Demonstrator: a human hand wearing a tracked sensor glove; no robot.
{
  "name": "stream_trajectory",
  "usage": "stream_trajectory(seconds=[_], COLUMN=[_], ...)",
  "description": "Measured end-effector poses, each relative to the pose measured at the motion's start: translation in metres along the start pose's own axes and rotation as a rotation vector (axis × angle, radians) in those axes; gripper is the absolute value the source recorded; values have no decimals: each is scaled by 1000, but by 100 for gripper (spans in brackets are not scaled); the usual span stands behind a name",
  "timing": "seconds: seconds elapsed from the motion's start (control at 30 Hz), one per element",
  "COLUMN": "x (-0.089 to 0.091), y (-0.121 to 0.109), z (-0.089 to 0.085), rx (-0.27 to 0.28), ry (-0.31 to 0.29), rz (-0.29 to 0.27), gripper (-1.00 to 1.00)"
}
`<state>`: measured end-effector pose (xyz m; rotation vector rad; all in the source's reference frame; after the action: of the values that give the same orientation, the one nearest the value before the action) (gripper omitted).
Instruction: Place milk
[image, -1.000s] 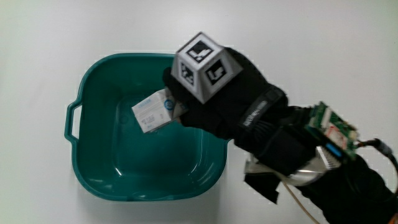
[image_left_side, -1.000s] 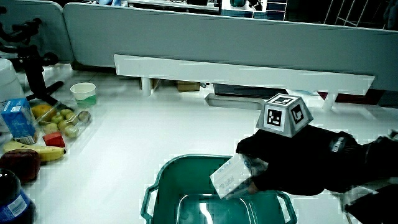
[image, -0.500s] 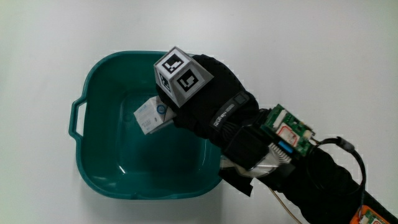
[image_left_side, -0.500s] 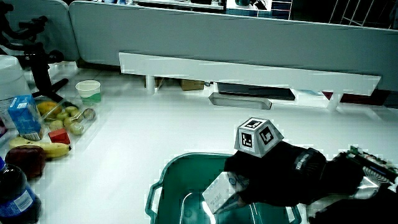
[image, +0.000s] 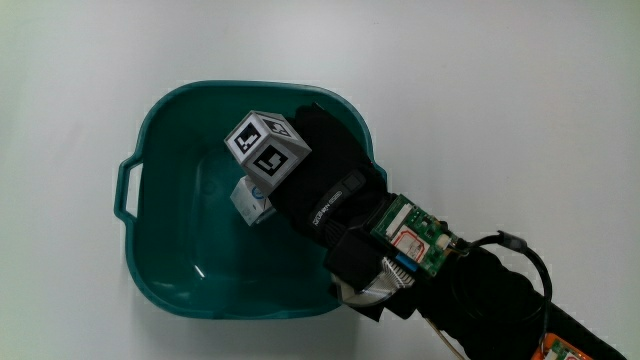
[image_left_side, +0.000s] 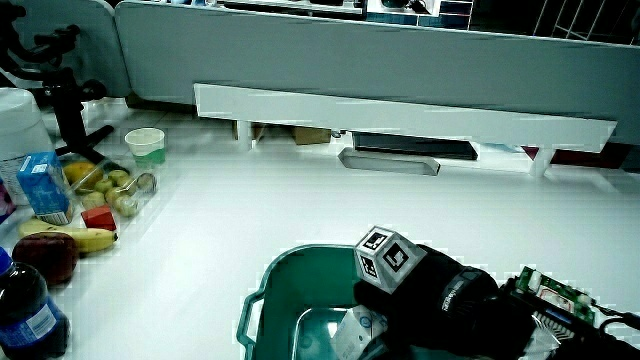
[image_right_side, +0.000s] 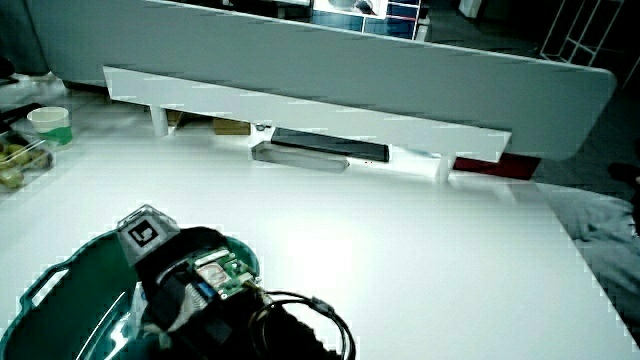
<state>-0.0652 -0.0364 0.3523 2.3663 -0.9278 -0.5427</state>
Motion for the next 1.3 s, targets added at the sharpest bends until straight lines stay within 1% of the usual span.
stream_trajectory(seconds=[0.07,0.1,0.13,0.17,0.23,0.27,0.3,0.33,0.37,0.5,0.53,0.57,0.6,0.67,0.73,0.77,0.8,0.83,0.9,0.93,0.97,1.0,1.03,1.07,1.1,1.13,1.17,1.2,1.27,1.3], x=[-3,-5,-7,-10,-13,-13,-12,-11,-10,-9,-9,-9,-9,-9,-7,-5,-3,-2,1,3,5,8,11,15,17,22,25,28,34,36], y=[2,3,4,6,7,8,8,8,7,7,7,7,7,8,7,8,7,6,5,5,5,7,7,2,6,1,-1,-6,-12,-20], z=[-2,-2,-4,-7,-8,-10,-10,-9,-8,-11,-10,-12,-12,-14,-14,-15,-15,-16,-18,-19,-20,-24,-25,-21,-27,-24,-23,-22,-23,-19], rx=[-16,-8,-8,-26,-16,-14,-21,-13,-5,-11,0,-15,-13,-15,-9,-18,-16,-6,-18,-21,-19,-48,-51,-23,-75,-40,-51,-40,-10,19], ry=[-2,-4,0,-10,-8,-20,-4,6,9,18,28,25,32,31,24,27,18,33,33,25,35,36,83,77,59,116,139,151,217,246], rz=[10,12,27,26,36,25,24,36,44,50,51,48,55,51,35,31,15,21,15,2,5,-3,18,-1,-26,-3,9,-14,10,36], gripper=[0,0,0,0,0,0,0,0,0,0,0,0,0,0,0,-8,-17,-25,-42,-50,-58,-67,-75,-83,-92,-100,-100,-100,-100,-100])
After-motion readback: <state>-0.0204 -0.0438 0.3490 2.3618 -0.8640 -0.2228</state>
